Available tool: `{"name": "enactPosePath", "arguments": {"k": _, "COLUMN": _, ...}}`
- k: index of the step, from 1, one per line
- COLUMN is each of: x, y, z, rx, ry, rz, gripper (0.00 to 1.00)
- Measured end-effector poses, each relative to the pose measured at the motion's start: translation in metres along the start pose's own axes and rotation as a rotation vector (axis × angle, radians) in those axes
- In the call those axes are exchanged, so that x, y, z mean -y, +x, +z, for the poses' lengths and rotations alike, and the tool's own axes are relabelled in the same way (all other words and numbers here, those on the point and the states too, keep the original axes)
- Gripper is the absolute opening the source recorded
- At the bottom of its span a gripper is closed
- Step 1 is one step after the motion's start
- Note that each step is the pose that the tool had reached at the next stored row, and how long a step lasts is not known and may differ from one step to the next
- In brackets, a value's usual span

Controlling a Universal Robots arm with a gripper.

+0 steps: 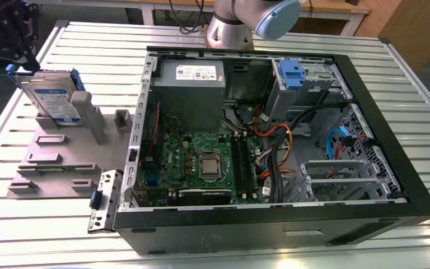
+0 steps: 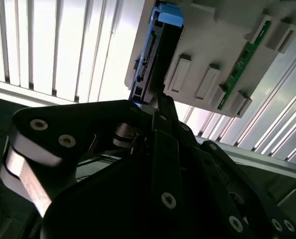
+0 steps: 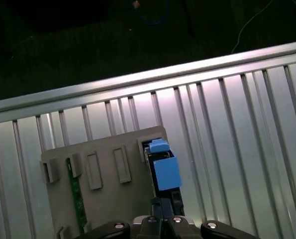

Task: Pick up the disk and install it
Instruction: 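Pick up the disk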

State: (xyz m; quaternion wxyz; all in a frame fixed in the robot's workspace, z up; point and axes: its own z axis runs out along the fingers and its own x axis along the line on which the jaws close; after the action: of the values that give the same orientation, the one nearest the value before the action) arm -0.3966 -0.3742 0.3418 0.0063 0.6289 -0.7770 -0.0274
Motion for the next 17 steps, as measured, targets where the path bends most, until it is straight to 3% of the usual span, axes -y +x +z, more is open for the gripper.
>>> {"name": "enactPosePath", "arguments": {"k": 7, "x": 0.0, "y": 0.0, "z": 0.0007, "rx": -0.0061, "ry": -0.0031, "rz": -0.119, "gripper": 0.11}}
{"name": "enactPosePath", "arguments": {"k": 17, "x": 0.0059, "y": -0.0019, "z": 0.0014, "rx": -0.0068, "ry": -0.0033, "rz": -0.135, "gripper": 0.11}}
